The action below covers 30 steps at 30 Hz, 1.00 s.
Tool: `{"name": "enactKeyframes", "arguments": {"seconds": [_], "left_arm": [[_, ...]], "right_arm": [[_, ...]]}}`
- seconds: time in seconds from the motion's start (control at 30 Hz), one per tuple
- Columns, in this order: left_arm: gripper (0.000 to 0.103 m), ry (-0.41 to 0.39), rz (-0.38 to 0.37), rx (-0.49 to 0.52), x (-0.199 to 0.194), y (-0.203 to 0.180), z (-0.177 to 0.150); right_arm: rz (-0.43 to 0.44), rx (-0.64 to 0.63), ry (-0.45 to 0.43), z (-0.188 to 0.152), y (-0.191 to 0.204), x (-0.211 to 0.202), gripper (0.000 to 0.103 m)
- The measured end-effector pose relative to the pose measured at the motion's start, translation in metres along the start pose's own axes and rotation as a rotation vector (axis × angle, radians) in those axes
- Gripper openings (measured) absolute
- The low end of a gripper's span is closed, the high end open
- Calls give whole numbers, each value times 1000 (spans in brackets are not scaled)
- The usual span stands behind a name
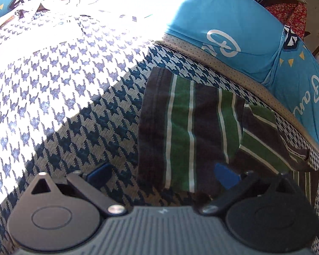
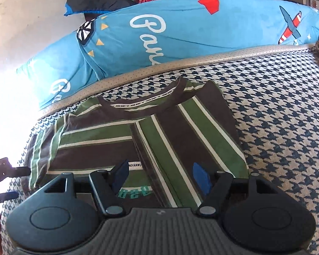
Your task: Fold clothes
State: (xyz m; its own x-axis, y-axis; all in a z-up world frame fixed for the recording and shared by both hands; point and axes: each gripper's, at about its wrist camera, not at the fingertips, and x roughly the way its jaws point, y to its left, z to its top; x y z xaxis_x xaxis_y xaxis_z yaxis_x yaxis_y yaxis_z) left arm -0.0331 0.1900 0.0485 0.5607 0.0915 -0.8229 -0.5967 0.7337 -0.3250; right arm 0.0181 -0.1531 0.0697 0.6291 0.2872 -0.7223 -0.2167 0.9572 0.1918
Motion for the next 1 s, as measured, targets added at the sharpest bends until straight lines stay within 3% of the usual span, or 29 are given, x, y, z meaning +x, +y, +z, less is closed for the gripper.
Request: {"name": "enactKeyframes", "arguments": {"seconds": [0.37,0.43,0.57,0.9,1.0], "left_arm": [[102,-2,-92,-45,13,5,21],[96,-11,-100,-51,14,6,23],[69,-33,-127,-80,13,11,25],[69,-46,-178,-152,13,19,26],[76,-48,-167,-154,14,18,26]], "right_arm": [[4,-61,5,1,10,4,67],[-3,-59,8,1,8,5,67],[-5,-53,11,2,7,7,67],[-1,-68,10,2,11,7,67],[-2,-67,10,2,11,7,67]]}}
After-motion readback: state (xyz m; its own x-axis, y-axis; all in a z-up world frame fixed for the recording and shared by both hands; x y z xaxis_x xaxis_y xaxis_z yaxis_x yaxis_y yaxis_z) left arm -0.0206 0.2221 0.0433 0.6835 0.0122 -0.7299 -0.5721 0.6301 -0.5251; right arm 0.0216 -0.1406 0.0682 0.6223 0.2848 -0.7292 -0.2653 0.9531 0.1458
